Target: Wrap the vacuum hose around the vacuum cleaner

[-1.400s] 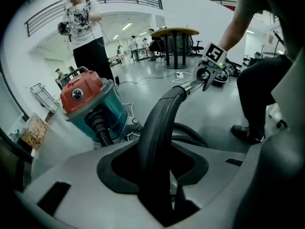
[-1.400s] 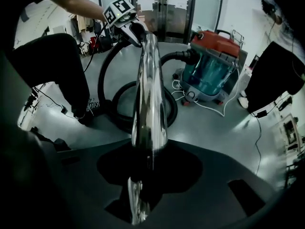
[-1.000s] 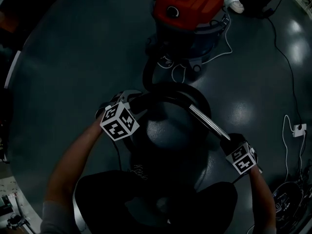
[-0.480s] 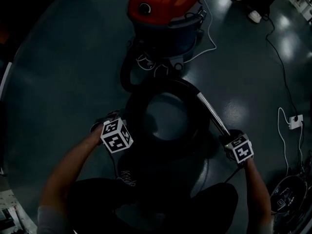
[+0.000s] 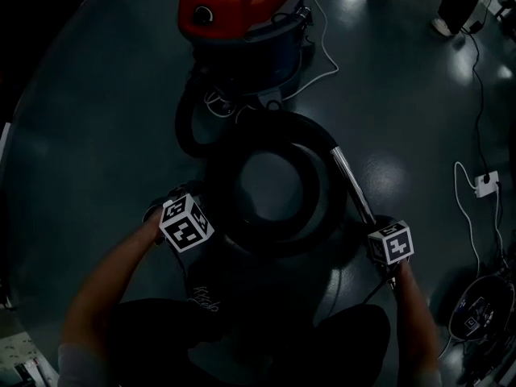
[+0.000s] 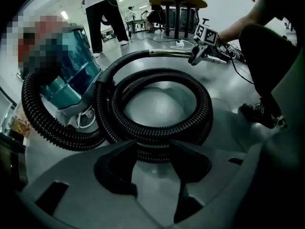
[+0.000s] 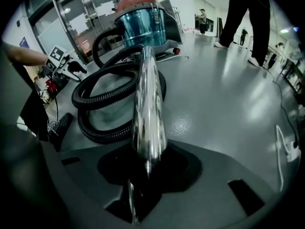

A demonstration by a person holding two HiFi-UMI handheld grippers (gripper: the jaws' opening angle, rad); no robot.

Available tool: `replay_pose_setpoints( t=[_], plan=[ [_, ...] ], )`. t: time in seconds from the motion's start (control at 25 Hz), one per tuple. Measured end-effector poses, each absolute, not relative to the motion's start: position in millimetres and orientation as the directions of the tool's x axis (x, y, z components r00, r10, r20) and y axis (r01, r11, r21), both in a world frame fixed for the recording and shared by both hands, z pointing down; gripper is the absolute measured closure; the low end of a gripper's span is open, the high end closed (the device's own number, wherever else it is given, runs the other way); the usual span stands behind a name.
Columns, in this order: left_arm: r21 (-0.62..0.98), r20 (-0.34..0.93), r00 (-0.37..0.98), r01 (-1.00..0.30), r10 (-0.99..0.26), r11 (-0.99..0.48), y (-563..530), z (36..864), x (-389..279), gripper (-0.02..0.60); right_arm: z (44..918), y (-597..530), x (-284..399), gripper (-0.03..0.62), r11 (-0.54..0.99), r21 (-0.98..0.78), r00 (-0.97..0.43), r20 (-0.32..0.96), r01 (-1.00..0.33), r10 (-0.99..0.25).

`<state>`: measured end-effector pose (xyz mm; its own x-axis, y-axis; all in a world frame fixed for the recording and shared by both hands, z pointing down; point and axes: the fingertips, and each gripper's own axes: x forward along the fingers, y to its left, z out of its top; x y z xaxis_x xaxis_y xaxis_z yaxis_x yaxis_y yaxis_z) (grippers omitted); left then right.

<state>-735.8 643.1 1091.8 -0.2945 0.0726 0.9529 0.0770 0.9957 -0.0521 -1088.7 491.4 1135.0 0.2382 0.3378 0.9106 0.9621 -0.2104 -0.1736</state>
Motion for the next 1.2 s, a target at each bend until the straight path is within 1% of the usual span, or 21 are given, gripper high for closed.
replay_pose_setpoints(
  t=[0.24, 0.48, 0.56, 0.76, 0.92, 1.08, 1.2],
  plan=[
    [-0.043, 0.950, -0.308, 0.067, 0.062, 0.997, 640.8, 1092.0, -756.2, 0.365, 1152.8, 491.4, -1098.6, 0.465, -0.117, -0.189, 0.219, 0.906, 0.975, 0.362],
    [0.056, 0.907, -0.420, 0.088, -0.014, 0.995, 634.2, 1076.3, -774.0, 0.367, 1160.3, 475.7, -1094.2, 0.465, -0.003, -0.249, 0.230, 0.892, 0.969, 0.389],
    [0.070, 0.898, -0.439, 0.094, -0.022, 0.993, 633.8, 1073.3, -781.2, 0.367, 1161.0, 474.1, -1086.9, 0.464, 0.036, -0.285, 0.248, 0.882, 0.958, 0.401],
    [0.094, 0.886, -0.460, 0.053, -0.059, 0.994, 625.2, 1069.6, -798.0, 0.368, 1164.6, 459.1, -1076.3, 0.465, 0.079, -0.326, 0.269, 0.876, 0.942, 0.400],
    [0.082, 0.876, -0.481, 0.062, -0.043, 0.995, 630.3, 1066.1, -802.1, 0.373, 1161.4, 443.7, -1082.2, 0.464, 0.163, -0.352, 0.256, 0.869, 0.922, 0.424],
    [0.070, 0.855, -0.518, 0.092, -0.012, 0.993, 636.4, 1056.3, -810.7, 0.403, 1158.1, 447.6, -1073.9, 0.464, 0.287, -0.457, 0.291, 0.832, 0.842, 0.473],
    [0.069, 0.835, -0.550, 0.093, -0.007, 0.993, 636.7, 1048.1, -823.6, 0.405, 1158.8, 459.4, -1071.0, 0.465, 0.346, -0.481, 0.276, 0.822, 0.805, 0.499]
  ],
)
